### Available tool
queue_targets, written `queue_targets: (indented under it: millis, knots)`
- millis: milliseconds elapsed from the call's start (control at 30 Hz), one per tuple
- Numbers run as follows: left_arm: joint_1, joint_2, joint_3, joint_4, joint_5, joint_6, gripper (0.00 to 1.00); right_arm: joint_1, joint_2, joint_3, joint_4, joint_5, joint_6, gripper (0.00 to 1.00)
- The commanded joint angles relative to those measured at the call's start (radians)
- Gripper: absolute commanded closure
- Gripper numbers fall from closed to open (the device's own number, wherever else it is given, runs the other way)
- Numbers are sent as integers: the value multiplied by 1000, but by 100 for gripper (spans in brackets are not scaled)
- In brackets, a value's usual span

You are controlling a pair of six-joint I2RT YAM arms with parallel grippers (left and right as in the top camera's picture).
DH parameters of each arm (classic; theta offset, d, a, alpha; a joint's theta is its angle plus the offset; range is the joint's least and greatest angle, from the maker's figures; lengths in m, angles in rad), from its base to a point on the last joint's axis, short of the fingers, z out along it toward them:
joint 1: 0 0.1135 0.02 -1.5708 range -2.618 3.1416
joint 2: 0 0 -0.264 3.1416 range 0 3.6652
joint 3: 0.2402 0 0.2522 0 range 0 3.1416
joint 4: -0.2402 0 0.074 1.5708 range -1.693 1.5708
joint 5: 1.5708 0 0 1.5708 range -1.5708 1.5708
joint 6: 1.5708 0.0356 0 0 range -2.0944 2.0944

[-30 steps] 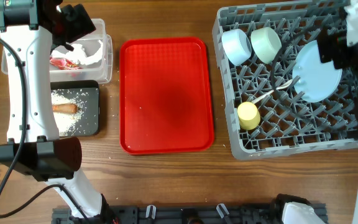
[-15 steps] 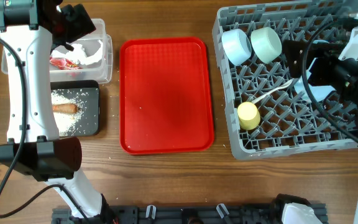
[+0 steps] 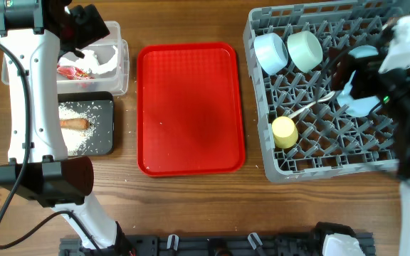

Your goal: Sort waste into correct bins and load items into the dishwasher rack

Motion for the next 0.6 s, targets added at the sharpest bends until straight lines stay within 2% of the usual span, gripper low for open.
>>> queue_targets:
  millis: [0, 167, 333, 567]
  knots:
    - [1, 9, 0, 0, -14, -9, 0, 60, -175, -223, 162, 38, -78, 0]
    - [1, 9, 0, 0, -14, -9, 0, 69, -430, -602, 470, 40, -59, 0]
    - [1, 9, 0, 0, -14, -9, 0, 69, -692, -934, 685, 62, 35, 0]
    - [1, 9, 0, 0, -14, -9, 0, 126, -904, -1160, 727, 212, 69, 1]
